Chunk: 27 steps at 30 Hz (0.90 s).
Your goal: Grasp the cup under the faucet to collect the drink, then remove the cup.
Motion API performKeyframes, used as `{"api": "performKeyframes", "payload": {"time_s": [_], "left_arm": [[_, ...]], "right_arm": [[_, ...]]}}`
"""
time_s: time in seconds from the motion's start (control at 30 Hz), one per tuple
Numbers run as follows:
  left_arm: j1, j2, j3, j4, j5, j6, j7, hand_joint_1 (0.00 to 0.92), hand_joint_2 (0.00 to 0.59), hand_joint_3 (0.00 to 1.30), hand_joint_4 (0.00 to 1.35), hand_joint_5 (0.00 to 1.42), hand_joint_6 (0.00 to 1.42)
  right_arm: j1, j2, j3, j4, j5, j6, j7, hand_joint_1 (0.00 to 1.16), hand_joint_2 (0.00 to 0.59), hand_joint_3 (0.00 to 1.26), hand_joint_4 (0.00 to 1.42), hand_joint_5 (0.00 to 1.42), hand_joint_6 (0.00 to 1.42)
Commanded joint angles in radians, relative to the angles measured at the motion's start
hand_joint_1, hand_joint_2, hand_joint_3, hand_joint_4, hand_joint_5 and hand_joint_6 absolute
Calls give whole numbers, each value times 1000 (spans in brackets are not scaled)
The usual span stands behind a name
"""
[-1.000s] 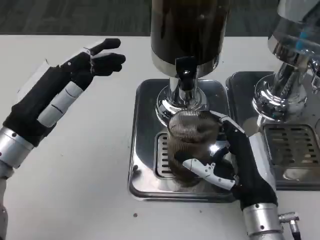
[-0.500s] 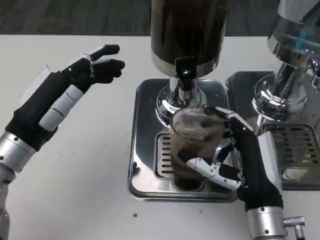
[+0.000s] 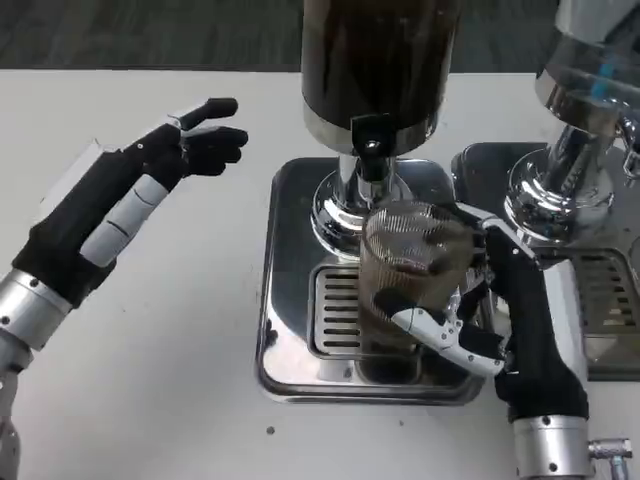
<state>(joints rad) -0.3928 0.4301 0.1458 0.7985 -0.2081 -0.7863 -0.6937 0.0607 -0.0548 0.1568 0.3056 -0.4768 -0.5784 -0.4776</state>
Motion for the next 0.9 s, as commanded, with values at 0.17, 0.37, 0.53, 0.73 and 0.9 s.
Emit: {"api": "performKeyframes", "payload": {"time_s": [0.17, 0.37, 0.53, 0.73, 0.9], "left_arm": [[16, -8, -2, 10, 15, -8, 8, 0, 157, 179, 252, 258, 265], [23, -12, -1, 5, 21, -14, 11, 0, 157, 179, 250, 258, 273], [41, -14, -9, -11, 32, -30, 11, 0, 157, 179, 245, 258, 276], [72, -18, -26, -51, 41, -52, 11, 0, 157, 178, 221, 247, 269], [101, -18, -48, -87, 48, -63, 7, 0, 158, 178, 219, 239, 269]], "right_arm": [[38, -1, -30, -82, 15, -15, -4, 825, 191, 616, 745, 895, 1129], [57, -6, -46, -88, 22, -19, 4, 825, 186, 622, 757, 906, 1139], [80, -11, -59, -108, 26, -24, 4, 825, 184, 629, 763, 906, 1154], [120, -15, -71, -161, 31, -30, 9, 825, 184, 635, 763, 917, 1161], [160, -15, -76, -218, 28, -29, 16, 825, 184, 643, 774, 931, 1178]]}}
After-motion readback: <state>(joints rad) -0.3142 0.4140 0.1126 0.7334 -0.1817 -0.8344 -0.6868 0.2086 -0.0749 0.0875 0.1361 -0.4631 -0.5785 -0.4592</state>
